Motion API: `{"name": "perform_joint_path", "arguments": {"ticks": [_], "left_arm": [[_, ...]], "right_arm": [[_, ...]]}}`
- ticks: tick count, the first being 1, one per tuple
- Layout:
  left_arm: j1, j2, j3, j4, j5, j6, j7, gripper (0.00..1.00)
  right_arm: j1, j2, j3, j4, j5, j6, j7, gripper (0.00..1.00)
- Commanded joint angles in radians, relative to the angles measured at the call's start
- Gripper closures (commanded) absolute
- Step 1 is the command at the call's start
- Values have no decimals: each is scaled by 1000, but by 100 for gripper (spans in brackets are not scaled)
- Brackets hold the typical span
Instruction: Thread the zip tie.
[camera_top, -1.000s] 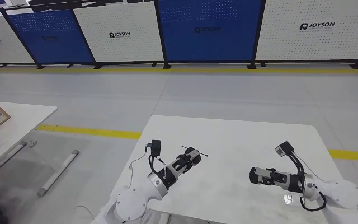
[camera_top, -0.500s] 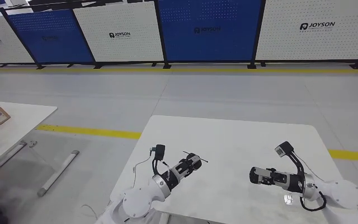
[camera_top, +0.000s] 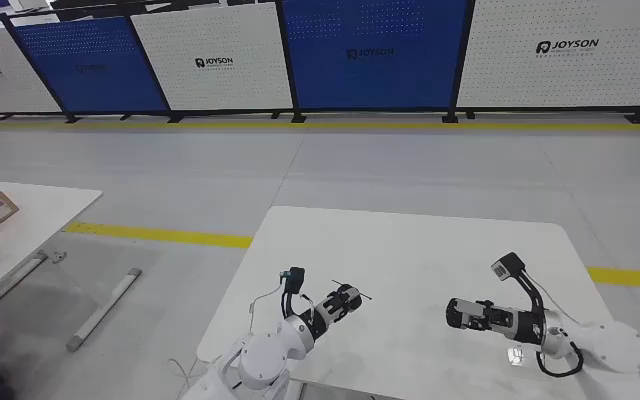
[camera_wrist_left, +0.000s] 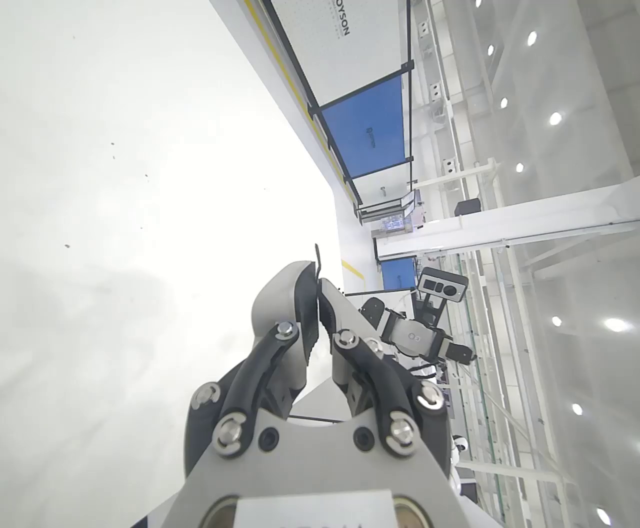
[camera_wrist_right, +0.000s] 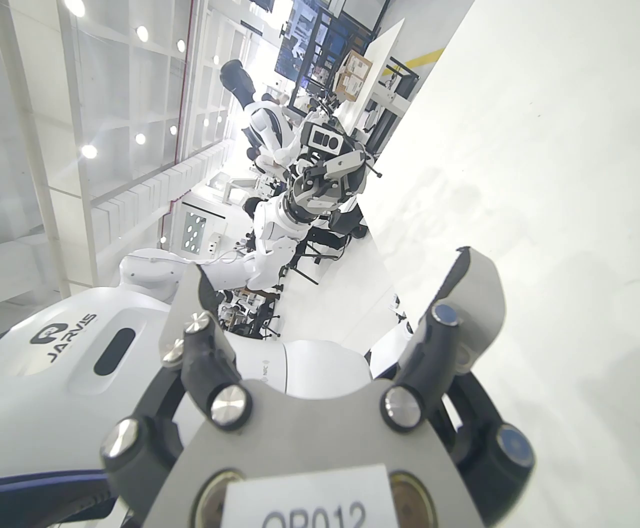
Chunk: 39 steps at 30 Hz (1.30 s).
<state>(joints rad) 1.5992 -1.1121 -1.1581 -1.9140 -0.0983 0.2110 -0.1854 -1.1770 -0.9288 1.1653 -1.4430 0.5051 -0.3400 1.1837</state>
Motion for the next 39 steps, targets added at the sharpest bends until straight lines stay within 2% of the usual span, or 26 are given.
{"name": "perform_joint_path", "arguments": {"ticks": [1,3,7,9,12,14,17,20,28,29,33,34,39], "left_arm": [[-2,-2,4,0,-14,-17,7,100],[2,-4,-3,-16,-41,-46,21,100],[24,-3,-48,-88,-105,-111,29,100],[37,-2,-72,-141,-114,-142,35,100],[76,1,-109,-242,-127,-187,50,100],[106,2,-138,-308,-142,-207,69,100],[146,3,-159,-374,-120,-231,81,100],[169,4,-168,-395,-116,-225,72,100],[170,4,-168,-396,-115,-223,72,100],[166,4,-164,-386,-111,-216,70,100],[130,0,-122,-324,-72,-165,62,100],[113,-1,-108,-301,-51,-156,69,100],[57,-11,-36,-194,35,-127,99,100]], "right_arm": [[0,0,0,0,0,0,0,0],[0,0,0,0,0,0,0,0],[0,0,0,0,0,0,0,0],[0,0,0,0,0,0,0,0],[0,0,0,0,0,0,0,0],[0,0,0,0,0,0,0,0],[0,0,0,0,0,0,0,0],[0,0,0,0,0,0,0,0],[0,0,0,0,0,0,0,0],[0,0,0,0,0,0,0,0],[0,0,0,0,0,0,0,0],[0,0,0,0,0,0,0,0],[0,0,0,0,0,0,0,0]]}}
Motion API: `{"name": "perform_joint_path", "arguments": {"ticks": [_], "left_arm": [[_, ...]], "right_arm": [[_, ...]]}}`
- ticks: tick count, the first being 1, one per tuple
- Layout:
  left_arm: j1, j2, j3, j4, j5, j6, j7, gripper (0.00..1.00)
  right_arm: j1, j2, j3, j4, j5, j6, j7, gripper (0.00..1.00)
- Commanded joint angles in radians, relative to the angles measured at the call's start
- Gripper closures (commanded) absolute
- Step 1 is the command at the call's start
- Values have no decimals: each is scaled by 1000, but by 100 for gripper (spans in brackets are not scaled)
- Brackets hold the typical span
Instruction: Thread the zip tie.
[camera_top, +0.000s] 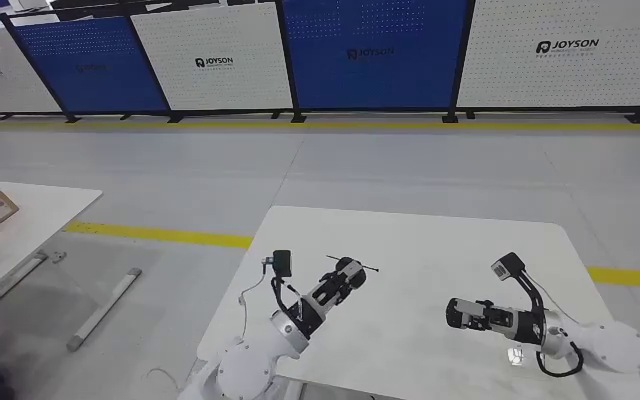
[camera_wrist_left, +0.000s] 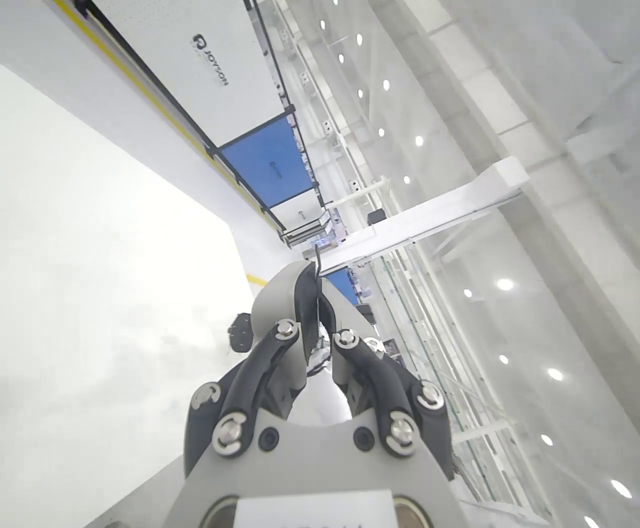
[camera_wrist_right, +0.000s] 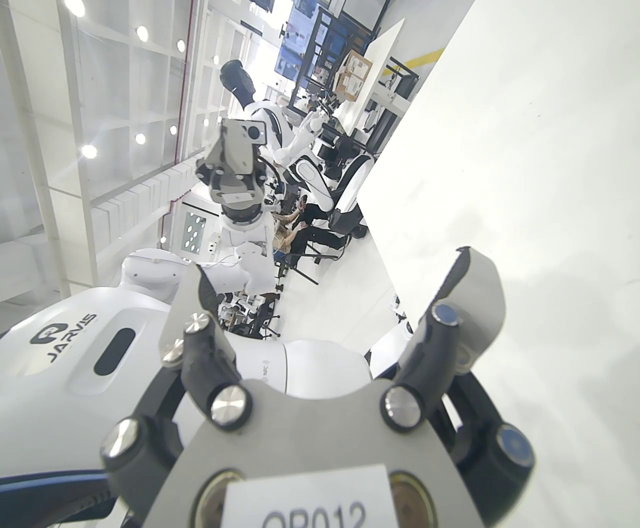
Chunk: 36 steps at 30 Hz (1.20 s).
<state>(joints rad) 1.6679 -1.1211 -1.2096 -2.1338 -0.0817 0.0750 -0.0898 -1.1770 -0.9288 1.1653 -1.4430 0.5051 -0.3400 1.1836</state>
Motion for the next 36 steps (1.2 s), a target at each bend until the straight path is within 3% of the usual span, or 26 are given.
{"name": "perform_joint_path", "arguments": {"ticks": [1,4,10,12,23,30,36], "left_arm": [[-27,-4,32,52,35,19,5,100],[-56,-10,76,130,81,41,5,100],[-75,-17,117,215,140,18,36,100],[-67,-18,124,218,151,-4,48,100],[-68,-19,127,221,152,-6,49,100],[-79,-26,180,216,204,-20,47,100],[-103,-34,222,230,245,12,46,100]], "right_arm": [[0,0,0,0,0,0,0,0],[0,0,0,0,0,0,0,0],[0,0,0,0,0,0,0,0],[0,0,0,0,0,0,0,0],[0,0,0,0,0,0,0,0],[0,0,0,0,0,0,0,0],[0,0,0,0,0,0,0,0]]}}
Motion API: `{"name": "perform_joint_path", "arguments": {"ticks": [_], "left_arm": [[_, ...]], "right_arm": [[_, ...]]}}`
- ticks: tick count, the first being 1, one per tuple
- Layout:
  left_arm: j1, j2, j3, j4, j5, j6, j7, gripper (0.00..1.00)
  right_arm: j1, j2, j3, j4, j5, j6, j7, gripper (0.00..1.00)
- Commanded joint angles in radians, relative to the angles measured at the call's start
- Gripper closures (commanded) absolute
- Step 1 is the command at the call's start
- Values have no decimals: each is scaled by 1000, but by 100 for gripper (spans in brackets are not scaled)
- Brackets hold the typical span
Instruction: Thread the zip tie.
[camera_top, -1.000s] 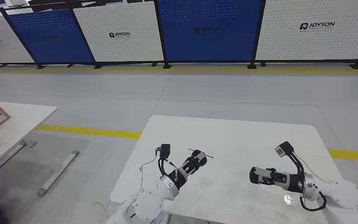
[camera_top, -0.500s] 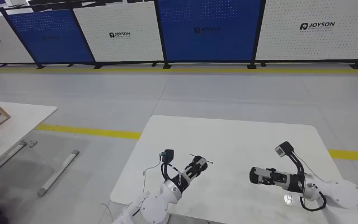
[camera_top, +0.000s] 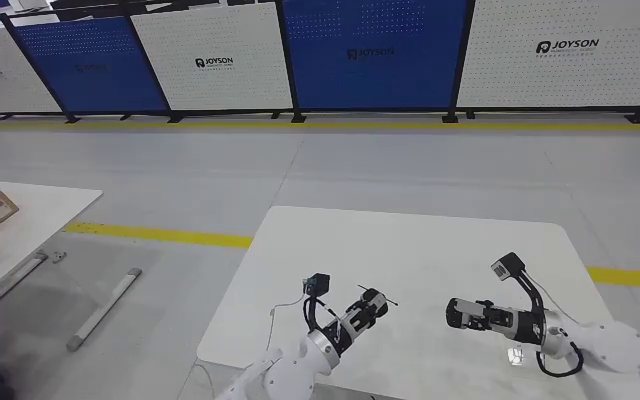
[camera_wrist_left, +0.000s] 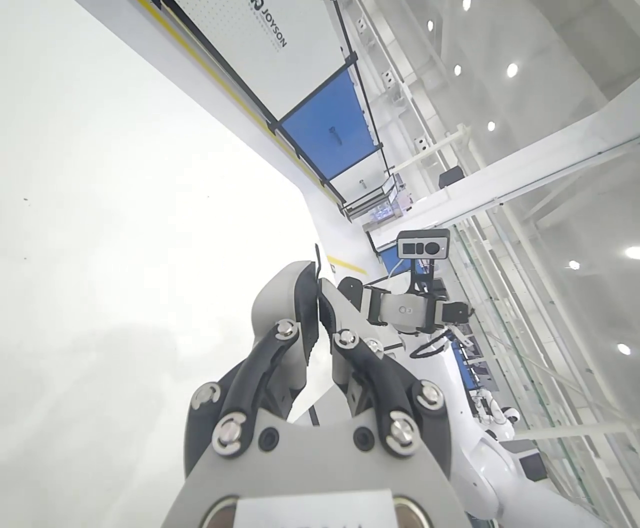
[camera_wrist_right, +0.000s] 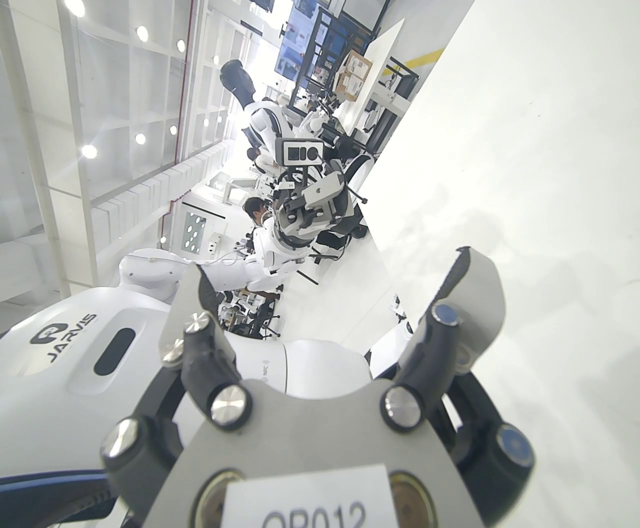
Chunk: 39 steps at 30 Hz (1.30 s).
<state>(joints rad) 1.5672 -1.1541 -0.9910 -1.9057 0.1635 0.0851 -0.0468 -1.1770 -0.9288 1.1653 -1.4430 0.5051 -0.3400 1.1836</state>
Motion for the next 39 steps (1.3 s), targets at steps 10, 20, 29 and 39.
{"name": "perform_joint_path", "arguments": {"ticks": [10,20,29,39], "left_arm": [[-3,-1,3,2,0,2,3,100],[0,-7,17,0,-10,-24,16,100],[0,-7,17,0,-10,-24,16,100],[0,-7,17,0,-10,-24,16,100]], "right_arm": [[0,0,0,0,0,0,0,0],[0,0,0,0,0,0,0,0],[0,0,0,0,0,0,0,0],[-2,-1,-1,-9,-12,7,-21,0]]}}
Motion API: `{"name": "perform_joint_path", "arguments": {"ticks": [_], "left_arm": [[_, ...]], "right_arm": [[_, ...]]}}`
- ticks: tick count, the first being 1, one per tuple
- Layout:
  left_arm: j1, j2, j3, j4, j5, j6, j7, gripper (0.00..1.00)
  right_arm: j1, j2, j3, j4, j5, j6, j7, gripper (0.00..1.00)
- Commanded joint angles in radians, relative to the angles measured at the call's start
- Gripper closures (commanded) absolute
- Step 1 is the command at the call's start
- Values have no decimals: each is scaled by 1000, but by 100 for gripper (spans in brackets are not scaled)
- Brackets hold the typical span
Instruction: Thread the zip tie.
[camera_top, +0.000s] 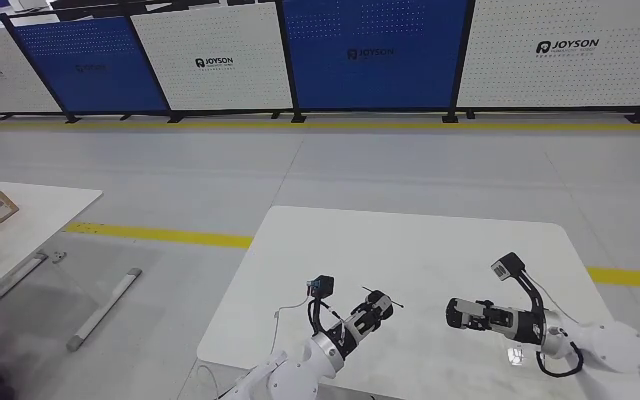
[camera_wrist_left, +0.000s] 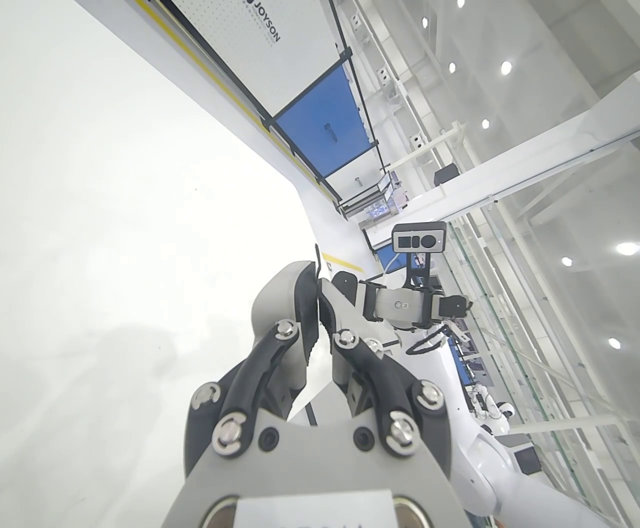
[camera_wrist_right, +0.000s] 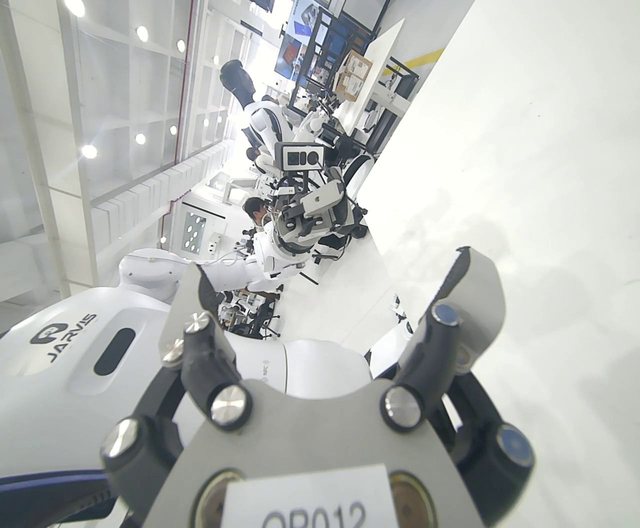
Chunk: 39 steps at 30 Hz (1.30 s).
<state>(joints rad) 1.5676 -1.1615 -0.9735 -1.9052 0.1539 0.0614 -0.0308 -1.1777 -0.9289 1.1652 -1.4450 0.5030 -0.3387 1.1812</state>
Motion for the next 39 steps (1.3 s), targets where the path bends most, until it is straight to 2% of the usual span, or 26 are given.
{"name": "perform_joint_path", "arguments": {"ticks": [1,3,10,11,13,30,33,39], "left_arm": [[0,0,0,0,0,0,0,100],[0,0,0,0,0,0,0,100],[0,0,0,0,0,0,0,100],[0,0,0,0,0,0,0,100],[0,0,0,0,0,0,0,100],[0,0,0,0,0,0,0,100],[0,0,0,0,0,0,0,100],[0,0,0,0,0,0,0,100]], "right_arm": [[-1,0,-2,-23,-43,19,-35,0],[3,3,7,-45,-103,33,-53,0],[29,36,79,-140,-327,178,57,0],[33,43,91,-159,-365,213,85,0],[38,51,112,-178,-449,285,78,0],[34,51,106,-182,-457,284,79,0],[37,57,106,-215,-531,293,76,0],[78,74,95,-259,-684,305,209,0]]}}
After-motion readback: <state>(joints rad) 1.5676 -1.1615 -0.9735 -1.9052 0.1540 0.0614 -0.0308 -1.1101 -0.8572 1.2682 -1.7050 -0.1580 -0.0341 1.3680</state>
